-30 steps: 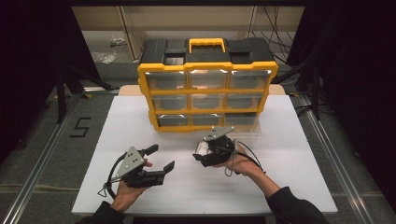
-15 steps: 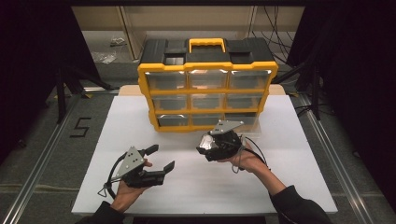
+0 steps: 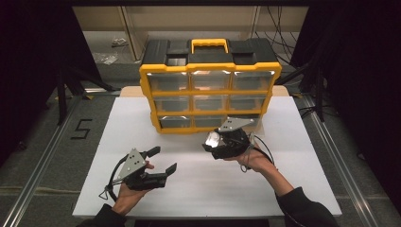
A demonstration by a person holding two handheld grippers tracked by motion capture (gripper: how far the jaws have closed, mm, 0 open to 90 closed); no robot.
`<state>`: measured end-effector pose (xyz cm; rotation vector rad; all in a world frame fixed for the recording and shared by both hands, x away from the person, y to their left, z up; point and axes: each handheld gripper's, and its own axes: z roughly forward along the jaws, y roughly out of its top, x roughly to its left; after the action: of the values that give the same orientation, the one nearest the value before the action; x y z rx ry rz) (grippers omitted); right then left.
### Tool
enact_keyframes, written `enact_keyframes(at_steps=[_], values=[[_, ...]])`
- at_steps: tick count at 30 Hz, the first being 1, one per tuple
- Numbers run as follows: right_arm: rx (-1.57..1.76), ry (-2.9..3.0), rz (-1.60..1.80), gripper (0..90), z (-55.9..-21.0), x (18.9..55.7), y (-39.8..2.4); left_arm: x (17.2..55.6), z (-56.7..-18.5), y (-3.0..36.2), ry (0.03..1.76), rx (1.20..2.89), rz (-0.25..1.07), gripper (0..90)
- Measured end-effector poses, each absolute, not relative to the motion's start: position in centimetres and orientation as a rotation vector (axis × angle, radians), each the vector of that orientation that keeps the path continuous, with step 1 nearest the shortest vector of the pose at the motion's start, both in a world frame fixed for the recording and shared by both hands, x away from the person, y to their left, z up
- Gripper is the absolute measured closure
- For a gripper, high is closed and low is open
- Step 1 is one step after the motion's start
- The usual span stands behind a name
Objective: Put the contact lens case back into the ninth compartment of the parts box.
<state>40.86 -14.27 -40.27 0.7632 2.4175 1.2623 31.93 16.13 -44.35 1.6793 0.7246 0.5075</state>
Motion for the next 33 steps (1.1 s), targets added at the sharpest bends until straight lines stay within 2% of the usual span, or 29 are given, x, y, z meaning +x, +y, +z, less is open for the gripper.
enact_keyframes(at_steps=[18,33], values=[[0.845,2.294,1.310,28.3,-38.0,41.8,-17.7,31.9,-44.4,16.1,0.725,1.678,0.508,17.3],[0.915,2.237,1.294,28.3,-37.5,42.6,-19.8,31.9,-44.3,16.1,0.726,1.679,0.508,17.3]])
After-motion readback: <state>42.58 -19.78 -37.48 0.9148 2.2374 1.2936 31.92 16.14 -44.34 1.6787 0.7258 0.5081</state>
